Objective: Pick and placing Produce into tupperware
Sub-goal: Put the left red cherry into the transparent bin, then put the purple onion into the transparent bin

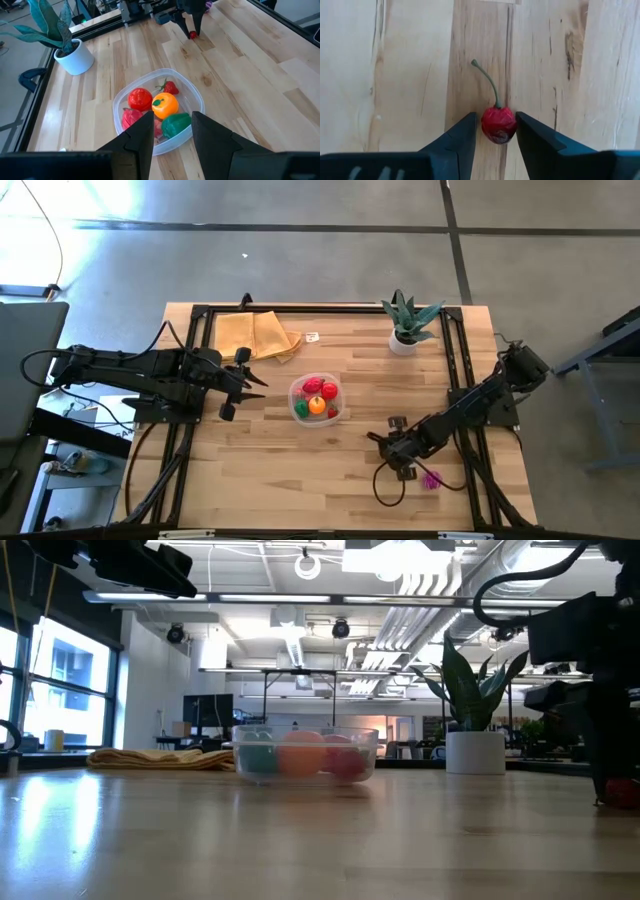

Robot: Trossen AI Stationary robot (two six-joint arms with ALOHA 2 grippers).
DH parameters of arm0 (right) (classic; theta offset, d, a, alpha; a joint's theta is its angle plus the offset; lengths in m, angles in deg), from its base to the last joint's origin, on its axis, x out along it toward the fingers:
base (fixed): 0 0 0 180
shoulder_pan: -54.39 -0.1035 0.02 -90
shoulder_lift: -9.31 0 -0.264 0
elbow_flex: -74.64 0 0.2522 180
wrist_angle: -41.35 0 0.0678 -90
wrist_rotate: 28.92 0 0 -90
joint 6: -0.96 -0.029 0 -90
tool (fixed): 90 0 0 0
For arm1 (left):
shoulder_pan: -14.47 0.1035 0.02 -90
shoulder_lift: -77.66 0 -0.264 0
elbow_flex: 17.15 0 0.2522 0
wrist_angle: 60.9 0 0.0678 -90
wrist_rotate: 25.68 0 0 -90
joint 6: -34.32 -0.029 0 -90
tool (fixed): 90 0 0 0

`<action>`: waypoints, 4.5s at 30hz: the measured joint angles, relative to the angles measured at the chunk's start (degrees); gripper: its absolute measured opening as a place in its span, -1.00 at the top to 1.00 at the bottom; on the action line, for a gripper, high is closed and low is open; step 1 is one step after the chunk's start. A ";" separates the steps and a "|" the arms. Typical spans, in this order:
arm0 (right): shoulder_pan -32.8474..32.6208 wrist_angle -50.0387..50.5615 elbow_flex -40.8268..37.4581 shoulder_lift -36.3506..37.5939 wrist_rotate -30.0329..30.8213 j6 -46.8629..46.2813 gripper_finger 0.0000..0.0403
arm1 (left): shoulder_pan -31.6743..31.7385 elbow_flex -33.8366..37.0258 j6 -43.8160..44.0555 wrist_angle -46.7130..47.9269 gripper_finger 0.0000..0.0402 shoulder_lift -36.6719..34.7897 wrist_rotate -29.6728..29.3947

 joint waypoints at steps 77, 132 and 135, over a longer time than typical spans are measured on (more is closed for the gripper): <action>35.68 -19.26 12.59 -2.69 -14.87 28.22 0.56 | -0.01 0.00 0.01 -0.01 0.40 -0.01 0.00; 35.24 -11.25 19.07 -11.65 -15.61 33.86 0.34 | -0.01 0.00 0.01 -0.02 0.40 -0.01 -0.02; 35.24 -3.51 22.94 -10.59 -15.86 33.59 0.34 | -0.02 0.00 0.02 0.00 0.40 -0.01 0.00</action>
